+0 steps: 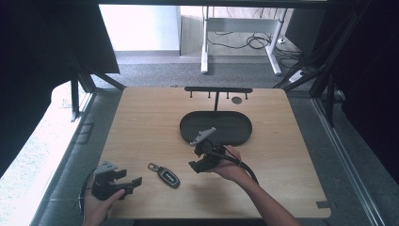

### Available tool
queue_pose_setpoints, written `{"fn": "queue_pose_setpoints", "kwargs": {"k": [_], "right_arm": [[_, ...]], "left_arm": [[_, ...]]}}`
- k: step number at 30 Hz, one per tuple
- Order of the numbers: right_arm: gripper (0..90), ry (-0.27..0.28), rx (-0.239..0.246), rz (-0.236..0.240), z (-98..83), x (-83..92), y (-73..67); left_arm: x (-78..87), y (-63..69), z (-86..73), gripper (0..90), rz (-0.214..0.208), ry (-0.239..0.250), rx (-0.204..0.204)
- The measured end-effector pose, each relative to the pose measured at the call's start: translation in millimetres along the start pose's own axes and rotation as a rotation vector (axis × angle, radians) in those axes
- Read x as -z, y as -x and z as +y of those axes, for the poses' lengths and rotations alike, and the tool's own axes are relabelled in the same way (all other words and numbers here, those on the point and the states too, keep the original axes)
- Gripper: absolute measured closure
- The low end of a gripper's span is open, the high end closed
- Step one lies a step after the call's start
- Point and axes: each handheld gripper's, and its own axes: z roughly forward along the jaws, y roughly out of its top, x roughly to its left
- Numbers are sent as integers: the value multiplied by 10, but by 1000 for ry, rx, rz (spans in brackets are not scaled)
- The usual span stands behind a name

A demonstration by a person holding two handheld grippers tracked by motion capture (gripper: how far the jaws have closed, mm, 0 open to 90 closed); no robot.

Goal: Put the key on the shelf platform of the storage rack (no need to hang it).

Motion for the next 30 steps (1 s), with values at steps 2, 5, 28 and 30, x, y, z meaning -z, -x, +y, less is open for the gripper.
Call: {"fn": "queue_pose_setpoints", "kwargs": {"k": [2,5,28,30], "right_arm": [[345,-3,0,3,7,-15,-10],[346,-10,5,19,36,-71,-54],[341,-34,18,67,143,-320,-235],[341,-37,15,70,155,-338,-251]], "left_arm": [[-1,1,-1,226,1,0,1],[-2,1,-1,226,1,0,1],[-9,-2,-4,226,-1,-5,-1],[-9,-1,-4,226,-1,-5,-1]]}}
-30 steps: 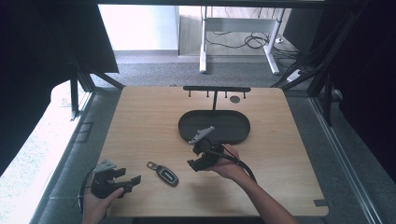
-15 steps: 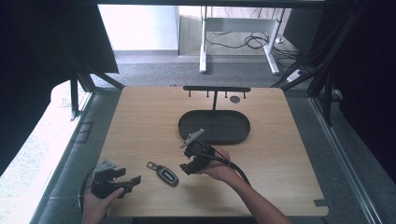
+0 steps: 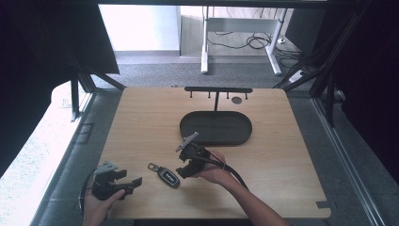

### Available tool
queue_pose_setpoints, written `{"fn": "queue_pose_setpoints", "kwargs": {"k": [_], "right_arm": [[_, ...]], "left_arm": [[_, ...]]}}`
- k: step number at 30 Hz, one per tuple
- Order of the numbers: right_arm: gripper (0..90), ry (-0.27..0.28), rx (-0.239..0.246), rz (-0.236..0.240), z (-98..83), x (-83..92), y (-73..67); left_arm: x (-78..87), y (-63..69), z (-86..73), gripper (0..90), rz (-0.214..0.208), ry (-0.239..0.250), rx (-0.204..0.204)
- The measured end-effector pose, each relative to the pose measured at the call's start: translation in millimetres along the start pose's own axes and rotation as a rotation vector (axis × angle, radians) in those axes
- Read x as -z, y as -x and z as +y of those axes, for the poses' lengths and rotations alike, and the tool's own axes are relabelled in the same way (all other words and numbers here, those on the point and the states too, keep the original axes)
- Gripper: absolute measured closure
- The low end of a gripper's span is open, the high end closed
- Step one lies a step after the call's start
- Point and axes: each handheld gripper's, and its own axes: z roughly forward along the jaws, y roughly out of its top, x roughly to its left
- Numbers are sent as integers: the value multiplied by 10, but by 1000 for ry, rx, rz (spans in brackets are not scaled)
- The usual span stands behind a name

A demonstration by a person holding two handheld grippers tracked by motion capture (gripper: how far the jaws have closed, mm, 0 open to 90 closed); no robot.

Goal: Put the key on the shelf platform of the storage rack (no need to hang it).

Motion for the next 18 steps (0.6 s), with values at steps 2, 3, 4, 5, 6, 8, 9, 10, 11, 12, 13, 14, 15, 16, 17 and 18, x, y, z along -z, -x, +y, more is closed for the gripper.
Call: {"fn": "queue_pose_setpoints", "kwargs": {"k": [2,3,4,5,6,8,9,10,11,12,13,14,15,16,17,18], "right_arm": [[341,0,4,0,5,-14,-9],[341,-3,5,2,8,-19,-13],[341,-3,5,2,8,-19,-13],[341,-4,5,3,11,-27,-20],[341,-8,7,4,20,-43,-36],[341,-12,9,3,26,-55,-48],[341,-12,9,3,26,-55,-48],[341,-15,11,4,30,-63,-54],[341,-18,13,5,34,-73,-62],[341,-21,13,5,37,-85,-69],[341,-27,17,8,43,-112,-83],[341,-27,17,8,43,-112,-83],[340,-32,17,12,51,-142,-102],[340,-34,21,15,56,-158,-111],[340,-36,25,17,60,-174,-119],[340,-36,25,17,60,-174,-119]], "left_arm": [[-1,0,0,226,0,0,0],[-1,0,0,226,0,0,0],[-1,1,0,226,0,-1,0],[-1,3,0,226,0,-1,0],[1,2,2,226,-2,-1,-3],[2,3,1,226,-2,-1,-2],[2,3,1,226,-2,-1,-1],[4,1,1,226,-3,-1,-3],[4,-1,1,226,-2,-1,-3],[4,-2,1,226,-1,1,0],[5,-7,1,226,-2,0,0],[5,-7,1,226,-2,0,0],[5,-9,0,226,-2,0,0],[5,-10,0,226,-2,0,0],[8,-9,0,226,-2,1,0],[8,-9,0,226,-2,1,0]]}}
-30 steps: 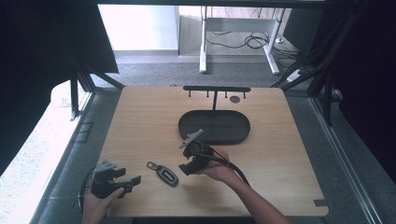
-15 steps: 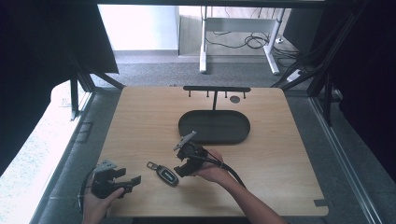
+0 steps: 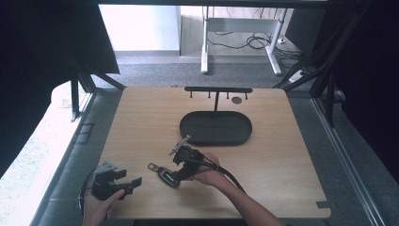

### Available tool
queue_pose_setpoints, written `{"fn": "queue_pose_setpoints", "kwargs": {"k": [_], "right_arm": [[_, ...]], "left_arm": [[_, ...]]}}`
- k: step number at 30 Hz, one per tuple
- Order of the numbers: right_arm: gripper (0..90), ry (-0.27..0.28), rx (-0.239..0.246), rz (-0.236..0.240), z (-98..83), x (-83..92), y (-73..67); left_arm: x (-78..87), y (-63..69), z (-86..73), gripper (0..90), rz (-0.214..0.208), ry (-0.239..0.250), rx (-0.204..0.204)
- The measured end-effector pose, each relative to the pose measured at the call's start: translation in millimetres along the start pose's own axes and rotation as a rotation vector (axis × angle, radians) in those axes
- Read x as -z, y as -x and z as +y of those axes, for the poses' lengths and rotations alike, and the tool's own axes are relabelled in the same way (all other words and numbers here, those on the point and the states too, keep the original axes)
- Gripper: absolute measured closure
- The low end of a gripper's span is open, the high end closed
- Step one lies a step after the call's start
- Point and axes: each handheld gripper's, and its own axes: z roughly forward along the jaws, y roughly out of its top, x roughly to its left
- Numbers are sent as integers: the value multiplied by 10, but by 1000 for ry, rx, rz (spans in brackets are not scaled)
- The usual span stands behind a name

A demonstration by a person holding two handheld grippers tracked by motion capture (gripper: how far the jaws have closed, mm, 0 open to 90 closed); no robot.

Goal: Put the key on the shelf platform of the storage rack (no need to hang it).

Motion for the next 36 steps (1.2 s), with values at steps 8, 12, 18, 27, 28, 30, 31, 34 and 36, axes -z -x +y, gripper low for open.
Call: {"fn": "queue_pose_setpoints", "kwargs": {"k": [8,12,18,27,28,30,31,34,36], "right_arm": [[339,-18,7,17,58,-130,-65],[336,-30,14,28,92,-209,-108],[334,-44,19,35,123,-304,-149],[334,-71,31,36,153,-430,-178],[336,-75,36,32,163,-461,-183],[337,-81,43,30,173,-495,-191],[337,-81,43,30,173,-495,-191],[342,-97,45,29,198,-565,-218],[345,-108,41,25,214,-596,-232]], "left_arm": [[-3,-3,0,226,-1,-1,0],[3,-5,-1,226,0,1,2],[12,-10,0,226,0,3,5],[16,-13,1,226,-1,4,3],[17,-13,2,226,-1,3,3],[20,-12,1,226,-1,6,2],[20,-15,2,226,-1,6,3],[15,-26,0,226,-1,3,3],[18,-20,1,226,-1,6,4]]}}
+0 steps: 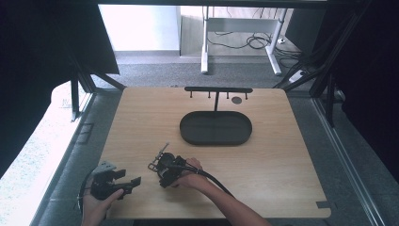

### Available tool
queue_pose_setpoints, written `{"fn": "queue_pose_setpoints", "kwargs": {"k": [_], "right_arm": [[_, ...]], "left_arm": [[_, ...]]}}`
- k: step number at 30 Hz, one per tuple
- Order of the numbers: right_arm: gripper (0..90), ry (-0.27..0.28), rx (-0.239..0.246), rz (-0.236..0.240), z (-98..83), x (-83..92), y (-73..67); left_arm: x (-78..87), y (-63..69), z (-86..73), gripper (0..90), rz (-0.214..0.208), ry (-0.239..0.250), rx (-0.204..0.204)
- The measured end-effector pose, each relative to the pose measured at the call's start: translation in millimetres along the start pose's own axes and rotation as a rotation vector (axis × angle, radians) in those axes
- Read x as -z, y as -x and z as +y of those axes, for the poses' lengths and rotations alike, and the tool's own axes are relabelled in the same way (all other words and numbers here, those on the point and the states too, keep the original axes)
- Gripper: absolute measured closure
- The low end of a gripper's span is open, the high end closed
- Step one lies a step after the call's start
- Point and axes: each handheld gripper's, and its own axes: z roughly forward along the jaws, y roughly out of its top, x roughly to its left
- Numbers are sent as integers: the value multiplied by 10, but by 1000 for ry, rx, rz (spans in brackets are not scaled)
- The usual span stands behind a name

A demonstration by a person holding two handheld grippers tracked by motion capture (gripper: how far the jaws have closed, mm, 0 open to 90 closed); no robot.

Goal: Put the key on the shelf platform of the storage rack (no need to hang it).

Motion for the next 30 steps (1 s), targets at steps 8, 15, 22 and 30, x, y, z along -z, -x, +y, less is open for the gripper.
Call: {"fn": "queue_pose_setpoints", "kwargs": {"k": [8,15,22,30], "right_arm": [[385,-30,4,-9,41,-70,-37],[458,-29,3,-13,53,-71,-26],[487,-34,-2,-8,59,-65,-8],[492,-23,-13,15,65,-25,19]], "left_arm": [[15,-1,3,226,0,5,1],[14,-1,1,226,1,4,1],[14,5,1,226,2,5,3],[23,-11,0,226,8,11,5]]}}
